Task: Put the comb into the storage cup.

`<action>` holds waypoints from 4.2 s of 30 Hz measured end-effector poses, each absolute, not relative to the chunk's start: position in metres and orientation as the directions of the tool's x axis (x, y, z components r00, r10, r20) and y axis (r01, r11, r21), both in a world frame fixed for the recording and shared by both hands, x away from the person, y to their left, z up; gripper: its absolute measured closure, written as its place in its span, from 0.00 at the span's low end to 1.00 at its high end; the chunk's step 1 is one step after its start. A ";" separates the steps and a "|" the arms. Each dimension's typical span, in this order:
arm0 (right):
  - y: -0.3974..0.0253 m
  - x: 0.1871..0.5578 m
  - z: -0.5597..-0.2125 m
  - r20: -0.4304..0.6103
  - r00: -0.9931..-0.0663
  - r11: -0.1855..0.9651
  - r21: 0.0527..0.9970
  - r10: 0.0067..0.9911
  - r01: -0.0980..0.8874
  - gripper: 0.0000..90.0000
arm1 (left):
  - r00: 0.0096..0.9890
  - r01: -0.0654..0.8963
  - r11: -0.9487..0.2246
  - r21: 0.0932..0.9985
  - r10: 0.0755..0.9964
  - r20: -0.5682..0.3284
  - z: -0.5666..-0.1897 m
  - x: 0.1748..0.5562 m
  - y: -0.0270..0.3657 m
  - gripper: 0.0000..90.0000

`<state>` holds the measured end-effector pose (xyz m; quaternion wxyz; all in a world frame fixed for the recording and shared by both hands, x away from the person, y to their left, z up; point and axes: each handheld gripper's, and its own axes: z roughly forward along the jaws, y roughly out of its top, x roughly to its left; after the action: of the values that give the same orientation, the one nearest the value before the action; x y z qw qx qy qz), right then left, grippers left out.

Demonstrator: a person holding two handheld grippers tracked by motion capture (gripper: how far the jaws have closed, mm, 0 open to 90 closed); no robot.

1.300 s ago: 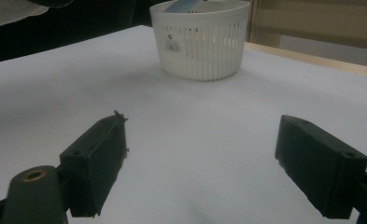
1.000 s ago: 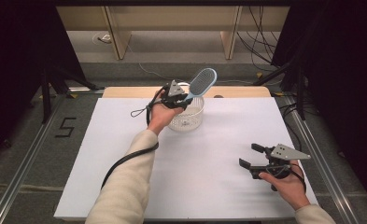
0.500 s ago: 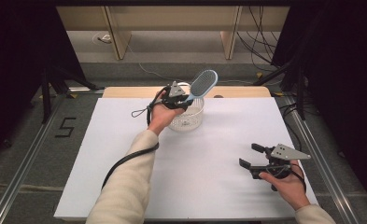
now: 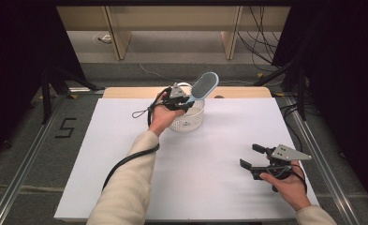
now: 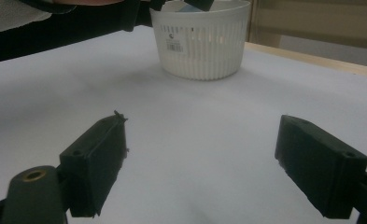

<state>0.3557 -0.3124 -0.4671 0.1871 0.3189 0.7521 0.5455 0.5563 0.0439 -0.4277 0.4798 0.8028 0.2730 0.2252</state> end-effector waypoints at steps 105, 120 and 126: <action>-0.312 0.357 -0.468 0.060 -0.714 0.211 0.935 0.698 0.284 0.19 | 0.601 0.391 -0.275 0.878 0.799 -0.018 -0.434 0.434 0.163 0.00; -0.312 0.356 -0.467 0.055 -0.715 0.211 0.937 0.696 0.278 0.19 | 0.597 0.386 -0.254 0.887 0.801 -0.031 -0.443 0.412 0.168 0.00; -0.312 0.356 -0.467 0.055 -0.717 0.212 0.937 0.695 0.278 0.19 | 0.605 0.383 -0.271 0.883 0.796 -0.018 -0.445 0.406 0.167 0.00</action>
<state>0.3555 -0.3119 -0.4666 0.1935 0.3224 0.7541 0.5384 0.4063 0.1673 -0.4447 0.4651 0.7656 0.3850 0.2219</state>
